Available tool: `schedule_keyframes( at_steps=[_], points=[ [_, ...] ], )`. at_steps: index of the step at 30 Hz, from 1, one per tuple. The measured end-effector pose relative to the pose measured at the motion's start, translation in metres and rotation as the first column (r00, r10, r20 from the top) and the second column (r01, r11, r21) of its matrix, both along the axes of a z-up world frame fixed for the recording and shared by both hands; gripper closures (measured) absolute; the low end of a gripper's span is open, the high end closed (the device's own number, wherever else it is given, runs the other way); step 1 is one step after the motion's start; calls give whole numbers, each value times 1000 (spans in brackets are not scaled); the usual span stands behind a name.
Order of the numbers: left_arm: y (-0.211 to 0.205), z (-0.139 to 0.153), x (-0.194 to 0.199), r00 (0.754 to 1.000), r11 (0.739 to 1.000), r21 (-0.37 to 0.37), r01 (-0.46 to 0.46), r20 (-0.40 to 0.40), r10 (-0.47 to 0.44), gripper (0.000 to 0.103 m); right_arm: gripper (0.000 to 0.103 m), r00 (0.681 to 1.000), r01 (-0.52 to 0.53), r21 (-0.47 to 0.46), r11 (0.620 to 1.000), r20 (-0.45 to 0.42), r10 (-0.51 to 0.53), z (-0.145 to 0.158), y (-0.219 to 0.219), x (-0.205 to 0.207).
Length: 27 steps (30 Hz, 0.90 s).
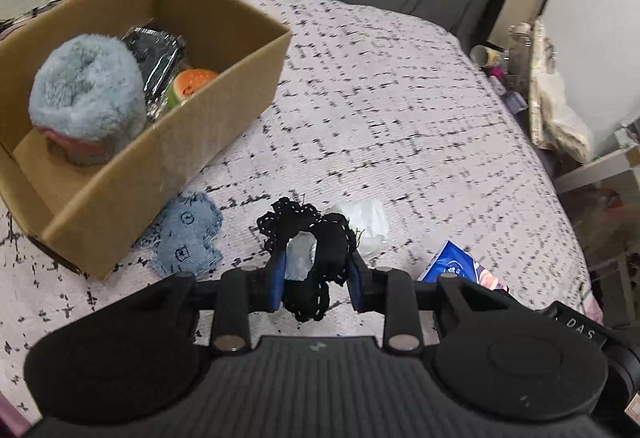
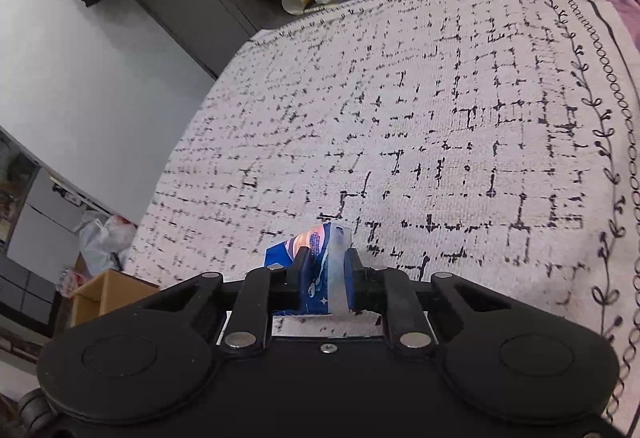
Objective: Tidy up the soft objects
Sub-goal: 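Carry the black lace item and tissue pack over the box with both tools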
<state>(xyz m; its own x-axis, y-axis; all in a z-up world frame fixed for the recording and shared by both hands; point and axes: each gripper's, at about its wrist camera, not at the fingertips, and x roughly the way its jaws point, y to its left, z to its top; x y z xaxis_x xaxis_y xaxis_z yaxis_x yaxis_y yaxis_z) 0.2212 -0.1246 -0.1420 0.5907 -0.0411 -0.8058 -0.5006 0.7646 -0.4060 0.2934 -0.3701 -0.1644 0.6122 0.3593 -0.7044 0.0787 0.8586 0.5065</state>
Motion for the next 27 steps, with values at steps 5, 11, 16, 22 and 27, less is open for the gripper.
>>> schedule_keyframes(
  at_steps=[5, 11, 16, 22, 27],
  points=[
    [4, 19, -5, 994, 996, -7, 89, 66, -88, 73, 86, 999, 18, 21, 1000, 36, -19, 23, -5, -17],
    [17, 47, -16, 981, 987, 22, 160, 111, -161, 73, 86, 997, 6, 37, 999, 80, -9, 44, -1, -29],
    [35, 66, -24, 970, 980, 53, 191, 142, -197, 73, 86, 994, -34, 42, 999, 109, 29, 57, 12, -32],
    [63, 81, -32, 965, 978, 69, 196, 163, -204, 73, 86, 987, -91, 39, 995, 136, 85, 69, 33, -38],
    [85, 90, -37, 966, 981, 73, 179, 177, -189, 72, 86, 980, -128, 24, 992, 158, 122, 76, 50, -42]
  ],
)
